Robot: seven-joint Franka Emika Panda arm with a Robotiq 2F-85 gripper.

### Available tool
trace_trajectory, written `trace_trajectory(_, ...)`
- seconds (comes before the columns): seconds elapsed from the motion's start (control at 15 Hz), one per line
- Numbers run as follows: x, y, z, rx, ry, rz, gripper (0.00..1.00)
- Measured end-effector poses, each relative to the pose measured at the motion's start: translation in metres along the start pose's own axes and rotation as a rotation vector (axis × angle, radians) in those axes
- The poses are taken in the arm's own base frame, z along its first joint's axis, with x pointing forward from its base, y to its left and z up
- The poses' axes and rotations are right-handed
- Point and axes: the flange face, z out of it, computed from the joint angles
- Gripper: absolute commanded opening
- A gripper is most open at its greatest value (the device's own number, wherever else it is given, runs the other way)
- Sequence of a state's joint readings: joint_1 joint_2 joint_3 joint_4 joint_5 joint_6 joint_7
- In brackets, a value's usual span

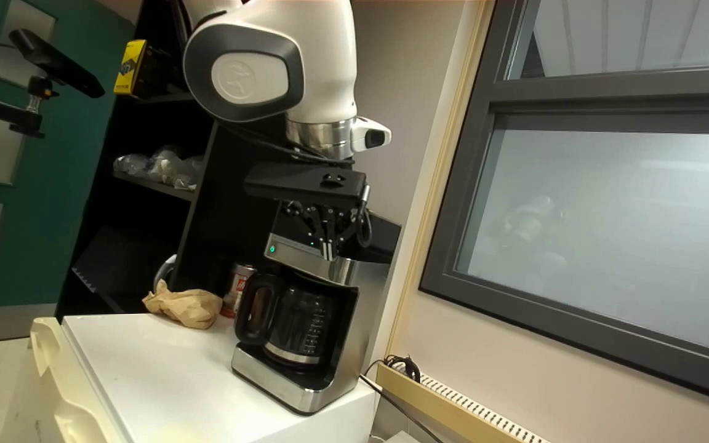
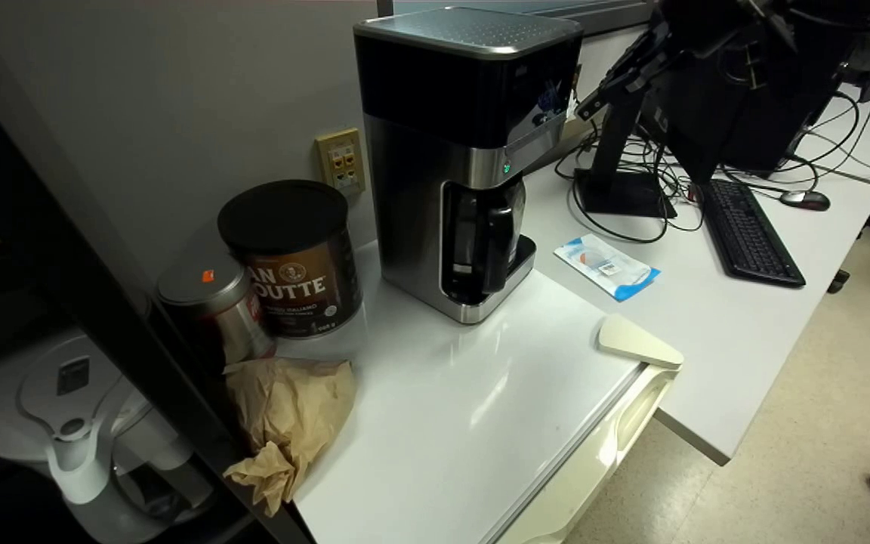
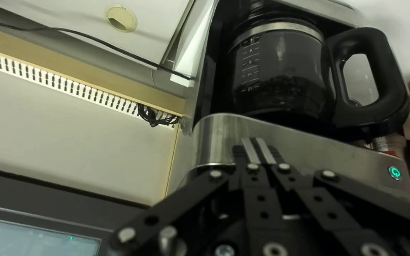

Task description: Press the button on the right side of the coffeemaker

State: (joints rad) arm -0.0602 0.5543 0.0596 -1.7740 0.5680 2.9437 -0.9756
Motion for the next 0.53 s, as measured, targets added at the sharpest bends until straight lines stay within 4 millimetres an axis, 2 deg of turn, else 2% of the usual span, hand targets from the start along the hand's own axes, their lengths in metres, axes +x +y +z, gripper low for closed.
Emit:
trace_trajectory(0.27,0.003,0.000,0.012,0.002,0.004,-0.001,0.00)
trace_trajectory(0.53,0.002,0.000,0.013,0.002,0.002,-0.001,0.00)
